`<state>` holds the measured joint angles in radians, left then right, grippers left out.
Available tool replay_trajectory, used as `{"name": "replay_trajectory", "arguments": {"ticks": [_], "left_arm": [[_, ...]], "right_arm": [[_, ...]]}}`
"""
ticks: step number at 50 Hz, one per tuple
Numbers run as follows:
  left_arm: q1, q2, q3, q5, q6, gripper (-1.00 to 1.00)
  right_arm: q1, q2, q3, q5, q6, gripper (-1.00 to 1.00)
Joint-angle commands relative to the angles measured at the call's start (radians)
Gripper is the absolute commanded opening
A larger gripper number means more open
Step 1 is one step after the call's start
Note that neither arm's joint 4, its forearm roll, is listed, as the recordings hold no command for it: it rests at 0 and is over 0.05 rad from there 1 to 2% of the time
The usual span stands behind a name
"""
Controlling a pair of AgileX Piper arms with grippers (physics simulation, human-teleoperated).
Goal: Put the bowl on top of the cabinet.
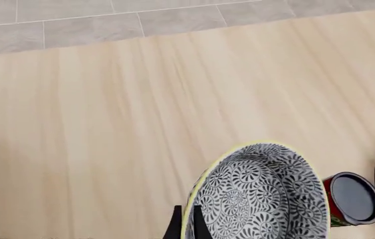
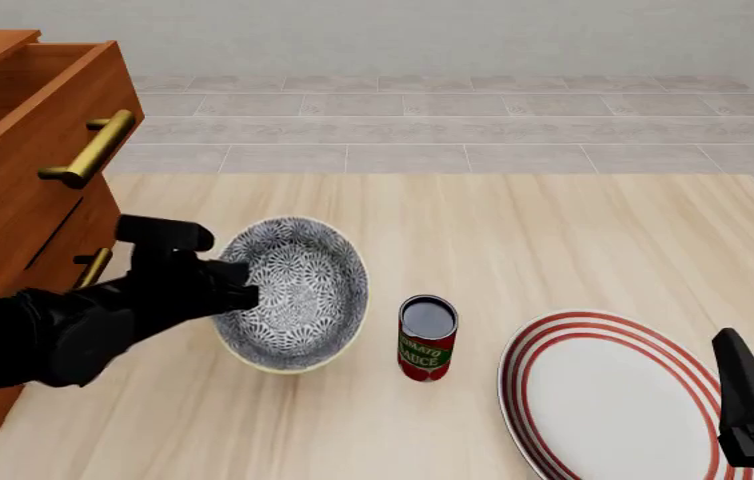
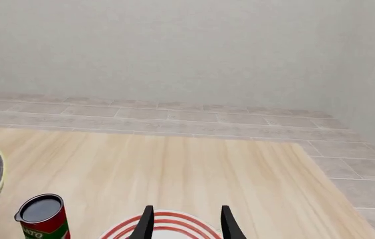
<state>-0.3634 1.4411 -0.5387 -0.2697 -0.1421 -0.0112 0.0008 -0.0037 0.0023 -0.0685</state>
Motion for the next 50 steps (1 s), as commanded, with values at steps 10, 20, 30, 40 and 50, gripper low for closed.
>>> {"name": "replay_trajectory", "arguments": {"ticks": [10,20,30,40,50], "left_arm": [[-0.015,-0.146,-0.009,0.115,-0.053,-1.0],[-0.014,-0.23,-0.022,0.192,-0.077,-1.0],[-0.013,-0.282,-0.041,0.254,-0.09,-1.0],[-0.024,-0.314,-0.07,0.317,-0.091,-1.0],[-0.027,-0.383,-0.114,0.418,-0.091,-1.0]], "right_arm": [[0.001,0.0,-0.001,-0.001,-0.007,1.0],[0.004,0.0,0.0,0.001,-0.013,1.0],[0.003,0.0,0.001,0.003,-0.024,1.0],[0.002,0.0,0.001,0.004,-0.025,1.0],[0.002,0.0,0.0,0.003,-0.024,1.0]]}}
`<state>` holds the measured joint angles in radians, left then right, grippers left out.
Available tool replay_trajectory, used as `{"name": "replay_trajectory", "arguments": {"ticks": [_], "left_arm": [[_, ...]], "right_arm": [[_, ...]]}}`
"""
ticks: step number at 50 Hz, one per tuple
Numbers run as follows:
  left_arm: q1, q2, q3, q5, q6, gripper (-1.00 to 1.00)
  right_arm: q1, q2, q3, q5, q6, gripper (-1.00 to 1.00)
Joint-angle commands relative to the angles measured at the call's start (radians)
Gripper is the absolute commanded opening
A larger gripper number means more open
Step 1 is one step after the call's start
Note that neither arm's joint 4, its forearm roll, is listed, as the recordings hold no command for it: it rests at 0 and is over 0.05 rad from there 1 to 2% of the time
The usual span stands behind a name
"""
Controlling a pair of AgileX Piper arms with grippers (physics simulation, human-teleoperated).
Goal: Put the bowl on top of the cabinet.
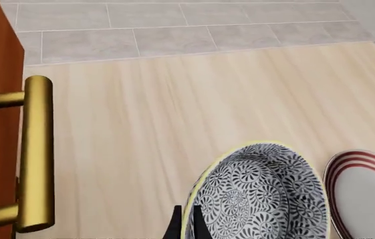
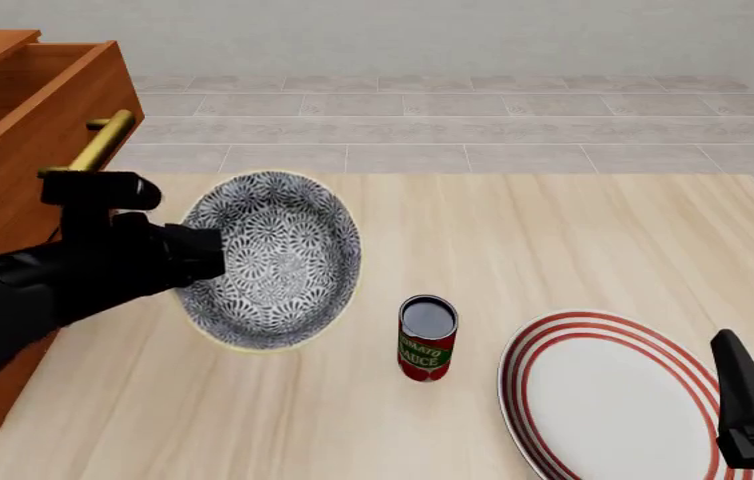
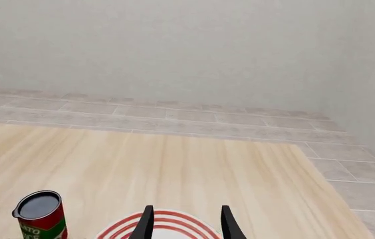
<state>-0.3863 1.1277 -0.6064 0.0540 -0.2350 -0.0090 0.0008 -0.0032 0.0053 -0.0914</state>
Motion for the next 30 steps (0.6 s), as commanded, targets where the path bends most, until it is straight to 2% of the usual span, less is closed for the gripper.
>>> {"name": "replay_trajectory", "arguments": {"ticks": [1,11,12,19,23,26,28,29,30], "left_arm": [[-0.006,-0.075,-0.051,0.105,-0.002,-1.0],[0.0,-0.1,-0.094,0.172,0.001,-1.0],[-0.015,-0.092,-0.096,0.179,-0.025,-1.0],[-0.003,-0.102,-0.125,0.216,-0.015,-1.0],[-0.022,-0.092,-0.149,0.25,-0.035,-1.0],[0.007,-0.098,-0.171,0.274,-0.015,-1.0],[-0.015,-0.093,-0.176,0.288,-0.048,-1.0],[0.008,-0.103,-0.189,0.302,-0.015,-1.0],[-0.001,-0.103,-0.19,0.307,-0.026,-1.0]], "right_arm": [[0.0,0.0,-0.001,0.0,-0.001,1.0],[-0.002,0.0,-0.002,0.001,-0.007,1.0],[-0.002,0.0,-0.002,0.001,-0.008,1.0],[-0.002,0.0,0.001,-0.001,-0.011,1.0],[-0.003,0.0,0.0,0.0,-0.011,1.0],[-0.004,0.0,0.0,-0.001,-0.01,1.0],[-0.004,0.0,0.0,-0.001,-0.01,1.0],[-0.004,0.0,-0.001,0.0,-0.01,1.0],[-0.004,0.0,-0.001,-0.001,-0.01,1.0]]}}
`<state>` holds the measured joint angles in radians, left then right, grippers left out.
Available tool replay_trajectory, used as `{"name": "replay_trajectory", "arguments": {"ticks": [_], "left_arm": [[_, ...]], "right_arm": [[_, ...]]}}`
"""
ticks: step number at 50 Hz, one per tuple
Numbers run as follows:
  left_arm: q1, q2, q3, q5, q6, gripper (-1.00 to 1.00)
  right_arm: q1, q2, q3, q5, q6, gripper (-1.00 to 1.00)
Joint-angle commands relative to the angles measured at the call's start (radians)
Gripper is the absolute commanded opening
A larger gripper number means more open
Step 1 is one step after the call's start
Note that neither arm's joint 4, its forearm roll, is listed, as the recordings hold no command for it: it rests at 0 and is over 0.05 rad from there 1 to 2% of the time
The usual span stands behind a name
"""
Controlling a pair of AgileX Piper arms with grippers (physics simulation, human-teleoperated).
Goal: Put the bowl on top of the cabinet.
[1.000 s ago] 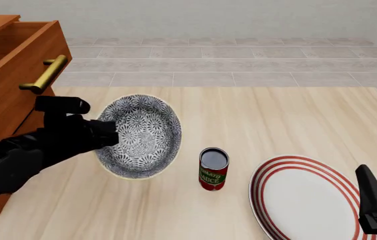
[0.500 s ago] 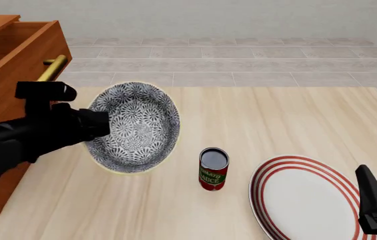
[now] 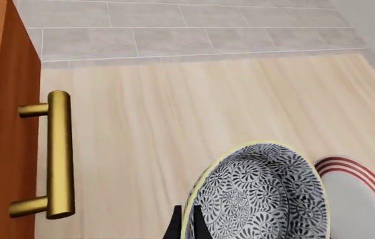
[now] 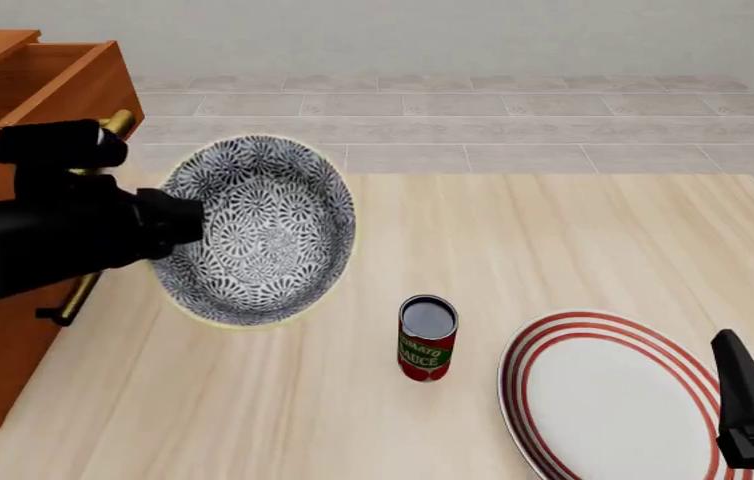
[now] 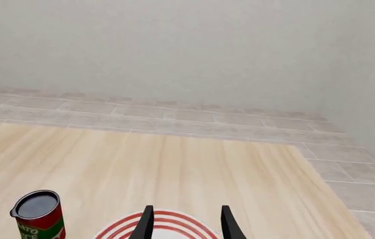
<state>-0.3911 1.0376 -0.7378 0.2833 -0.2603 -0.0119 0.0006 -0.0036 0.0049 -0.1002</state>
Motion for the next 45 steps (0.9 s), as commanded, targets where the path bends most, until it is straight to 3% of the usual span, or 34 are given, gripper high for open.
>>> {"name": "replay_trajectory", "arguments": {"ticks": [1,3,4,10,11,12,29,43,44,45], "left_arm": [[0.004,-0.012,-0.066,0.091,0.0,-1.0],[0.009,-0.019,-0.082,0.108,0.009,-1.0],[-0.009,-0.018,-0.082,0.112,-0.03,-1.0],[0.008,-0.021,-0.122,0.154,0.005,-1.0],[-0.004,-0.019,-0.124,0.164,-0.027,-1.0],[0.016,-0.018,-0.135,0.17,-0.001,-1.0],[0.029,0.0,-0.207,0.254,-0.062,-1.0],[0.087,0.024,-0.277,0.298,-0.077,-1.0],[0.078,0.03,-0.275,0.301,-0.116,-1.0],[0.091,0.032,-0.288,0.307,-0.096,-1.0]], "right_arm": [[-0.001,0.0,0.0,0.0,-0.001,1.0],[-0.001,0.0,0.0,0.0,-0.002,1.0],[0.0,0.0,0.0,0.0,-0.003,1.0],[-0.002,0.0,-0.001,0.001,-0.004,1.0],[-0.002,0.0,-0.001,0.001,-0.005,1.0],[-0.003,0.0,0.0,0.0,-0.004,1.0],[-0.003,0.0,0.0,-0.001,-0.007,1.0],[-0.003,0.0,0.0,-0.002,-0.008,1.0],[-0.003,0.0,0.0,-0.002,-0.008,1.0],[-0.003,0.0,0.0,-0.002,-0.007,1.0]]}}
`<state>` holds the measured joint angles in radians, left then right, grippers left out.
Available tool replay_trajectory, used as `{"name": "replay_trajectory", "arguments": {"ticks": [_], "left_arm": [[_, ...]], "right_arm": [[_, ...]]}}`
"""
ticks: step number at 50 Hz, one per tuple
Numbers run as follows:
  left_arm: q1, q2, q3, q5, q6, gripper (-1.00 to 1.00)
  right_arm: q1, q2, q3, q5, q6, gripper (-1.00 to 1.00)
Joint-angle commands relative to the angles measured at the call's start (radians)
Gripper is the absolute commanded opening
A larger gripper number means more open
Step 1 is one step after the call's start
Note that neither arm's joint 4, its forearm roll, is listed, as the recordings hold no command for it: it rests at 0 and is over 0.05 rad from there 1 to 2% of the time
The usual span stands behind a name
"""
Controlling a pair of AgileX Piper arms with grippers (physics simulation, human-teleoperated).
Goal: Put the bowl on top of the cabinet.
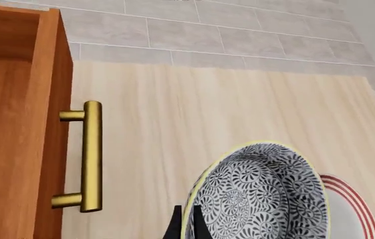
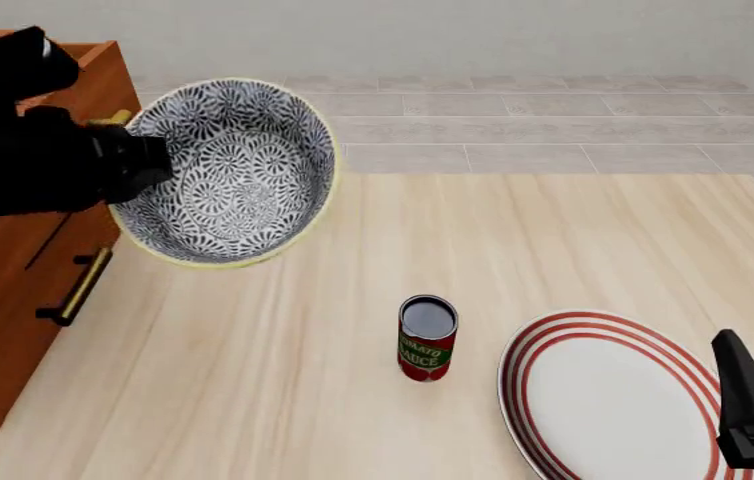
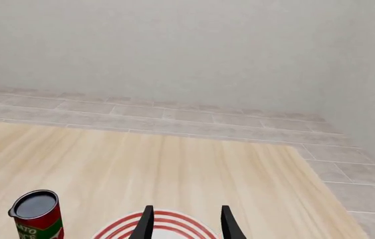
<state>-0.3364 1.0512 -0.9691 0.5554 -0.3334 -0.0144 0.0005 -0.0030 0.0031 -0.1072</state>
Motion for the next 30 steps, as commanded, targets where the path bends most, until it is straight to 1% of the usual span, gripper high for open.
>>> {"name": "replay_trajectory", "arguments": {"ticks": [1,9,10,11,13,14,16,17,22,24,25,26,30], "left_arm": [[0.046,0.019,-0.067,0.04,-0.016,-1.0],[0.076,0.041,-0.114,0.073,-0.016,-1.0],[0.069,0.043,-0.119,0.078,-0.034,-1.0],[0.077,0.046,-0.128,0.082,-0.019,-1.0],[0.082,0.052,-0.141,0.091,-0.03,-1.0],[0.092,0.055,-0.154,0.097,-0.014,-1.0],[0.101,0.065,-0.17,0.106,-0.022,-1.0],[0.117,0.073,-0.185,0.114,-0.011,-1.0],[0.138,0.087,-0.216,0.132,-0.002,-1.0],[0.144,0.094,-0.227,0.141,-0.011,-1.0],[0.167,0.109,-0.246,0.156,0.018,-1.0],[0.161,0.107,-0.246,0.155,-0.002,-1.0],[0.177,0.118,-0.285,0.174,-0.005,-1.0]], "right_arm": [[-0.001,0.0,-0.001,0.0,0.0,1.0],[0.0,0.0,-0.001,0.002,-0.003,1.0],[0.001,0.0,-0.001,0.003,-0.004,1.0],[0.001,0.0,-0.001,0.003,-0.004,1.0],[0.002,0.0,0.0,0.003,-0.005,1.0],[0.002,0.0,0.0,0.004,-0.006,1.0],[0.003,0.0,0.001,0.004,-0.006,1.0],[0.003,0.0,0.001,0.005,-0.006,1.0],[0.004,0.001,0.0,0.007,-0.008,1.0],[0.005,0.001,0.0,0.008,-0.008,1.0],[0.005,0.001,0.0,0.008,-0.008,1.0],[0.005,0.001,0.0,0.009,-0.009,1.0],[0.007,0.002,0.001,0.009,-0.011,1.0]]}}
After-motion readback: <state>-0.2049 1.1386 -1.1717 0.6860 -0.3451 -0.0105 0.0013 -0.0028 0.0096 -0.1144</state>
